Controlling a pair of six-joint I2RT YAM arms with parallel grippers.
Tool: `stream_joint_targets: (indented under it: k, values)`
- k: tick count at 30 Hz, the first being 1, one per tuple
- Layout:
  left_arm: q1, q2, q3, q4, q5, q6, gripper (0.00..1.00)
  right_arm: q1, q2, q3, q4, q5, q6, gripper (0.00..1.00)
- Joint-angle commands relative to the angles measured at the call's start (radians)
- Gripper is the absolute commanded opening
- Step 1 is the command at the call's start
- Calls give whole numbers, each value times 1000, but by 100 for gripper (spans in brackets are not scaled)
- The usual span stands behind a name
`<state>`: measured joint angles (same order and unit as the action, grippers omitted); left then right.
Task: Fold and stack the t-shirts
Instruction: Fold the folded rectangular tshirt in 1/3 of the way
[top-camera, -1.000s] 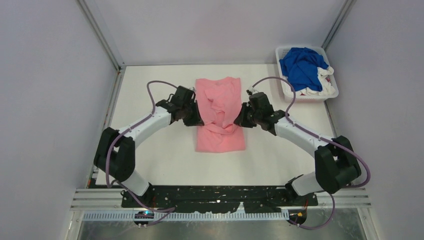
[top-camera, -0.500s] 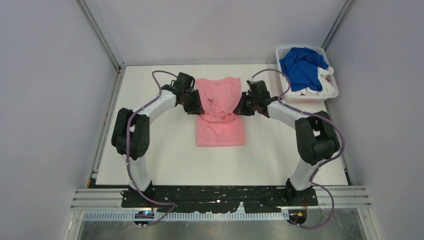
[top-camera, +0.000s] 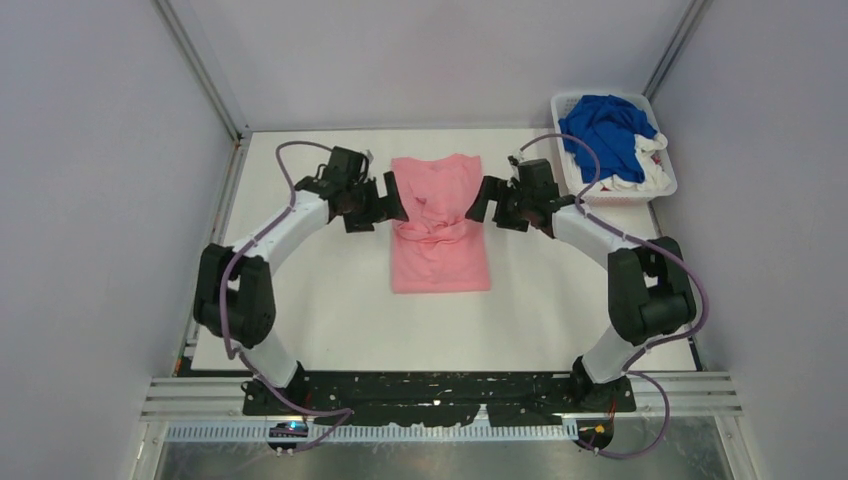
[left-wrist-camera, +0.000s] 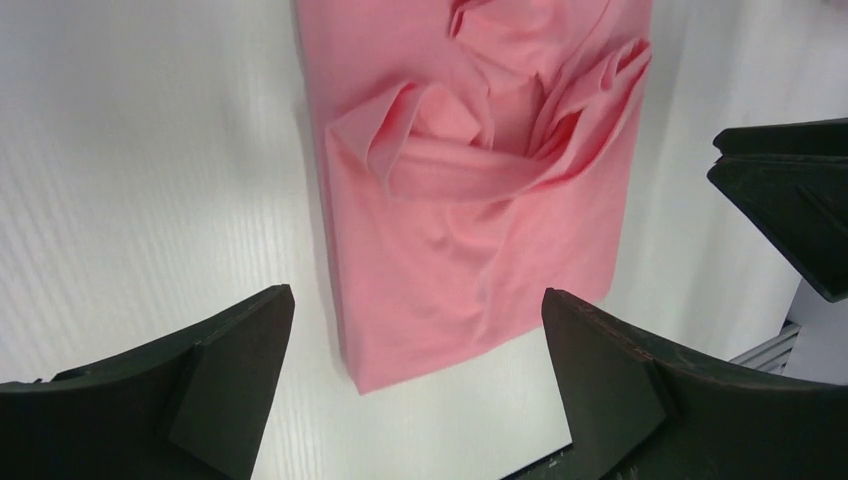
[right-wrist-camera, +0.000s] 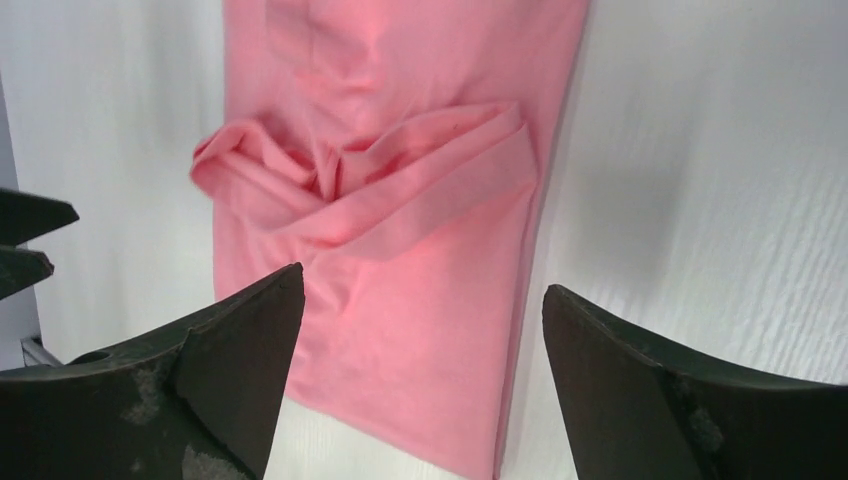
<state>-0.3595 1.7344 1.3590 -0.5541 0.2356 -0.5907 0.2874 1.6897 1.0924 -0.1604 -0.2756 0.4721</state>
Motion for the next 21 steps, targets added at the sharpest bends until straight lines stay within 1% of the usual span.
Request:
stream_joint_targets:
  k: [1,4,5,8,10,13,17,21]
  values:
    - [2,-195,-210,76,-12,-13,100,95,-128,-95,15,-56,-98,95]
    - [2,-301,-353,102,-36,-35,100,212,-126,-138,54,-64,-115,95]
    - [2,-330,-390,98,-53,-39,100,232,-115,-136,76,-62,-111,95]
    - [2,-420,-481,88,-92,-68,100,313,-34,-82,99,-47,-97,95]
    - [1,-468,-542,106,-93,-84,100,341,24,-35,115,-21,-99,95]
    - [2,-520,-599,111,-94,-94,100,349,101,35,129,-4,-101,96]
    - [2,-555,-650,119,-80,-105,100,344,202,165,139,82,-126,95]
    - [1,-559,-669,117,-70,-106,100,288,300,275,138,114,-113,95]
